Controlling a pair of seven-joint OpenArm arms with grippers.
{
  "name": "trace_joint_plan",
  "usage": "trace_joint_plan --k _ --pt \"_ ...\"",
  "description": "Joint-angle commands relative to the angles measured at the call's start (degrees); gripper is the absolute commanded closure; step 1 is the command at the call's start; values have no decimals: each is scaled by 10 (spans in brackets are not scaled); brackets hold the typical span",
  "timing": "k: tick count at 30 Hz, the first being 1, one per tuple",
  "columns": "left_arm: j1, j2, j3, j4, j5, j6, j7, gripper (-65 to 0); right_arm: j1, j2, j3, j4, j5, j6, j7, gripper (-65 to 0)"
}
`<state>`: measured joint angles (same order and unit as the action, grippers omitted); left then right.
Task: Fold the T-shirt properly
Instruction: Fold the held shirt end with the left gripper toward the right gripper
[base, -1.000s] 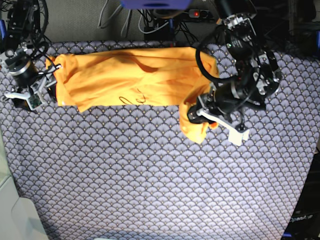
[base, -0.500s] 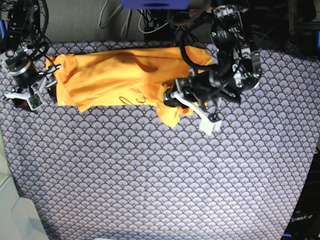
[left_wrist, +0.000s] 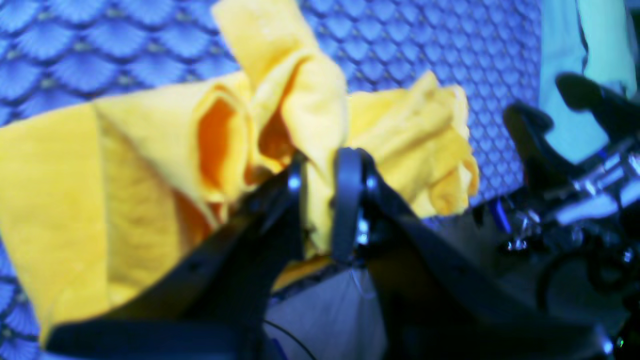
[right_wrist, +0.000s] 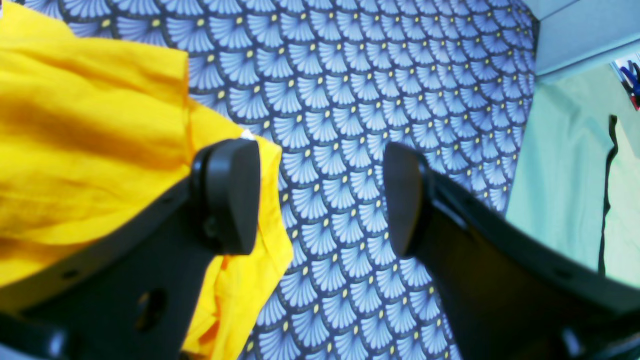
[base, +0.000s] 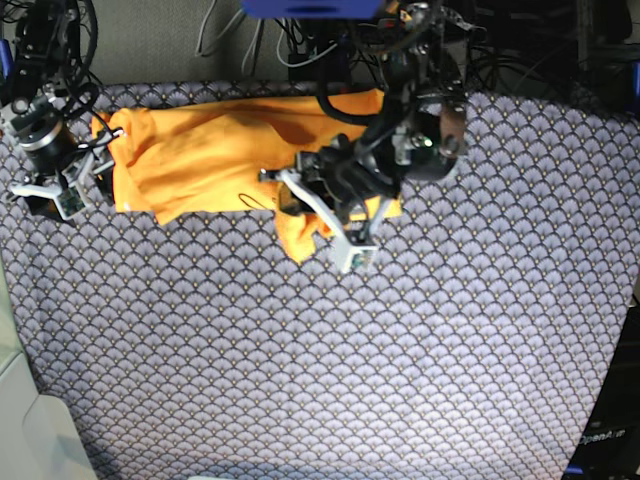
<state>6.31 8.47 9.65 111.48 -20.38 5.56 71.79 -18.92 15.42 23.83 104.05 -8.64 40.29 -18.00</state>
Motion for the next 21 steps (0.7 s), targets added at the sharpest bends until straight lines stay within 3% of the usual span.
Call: trace_joint_plan --k 1,3,8,13,21 --pt "-6 5 5 -4 -7 -2 -9 0 3 8 3 11 5 -3 13 -392" --pt "-6 5 9 -23 -7 4 -14 0 2 8 3 11 5 -3 13 -392" --pt "0 5 19 -37 -13 82 -53 0 2 8 3 11 5 -3 13 -392" --pt "5 5 44 -33 -13 121 -56 0 4 8 3 11 5 -3 13 -392" --pt "-8 5 61 -37 -13 130 -51 0 5 8 3 11 5 -3 13 -392"
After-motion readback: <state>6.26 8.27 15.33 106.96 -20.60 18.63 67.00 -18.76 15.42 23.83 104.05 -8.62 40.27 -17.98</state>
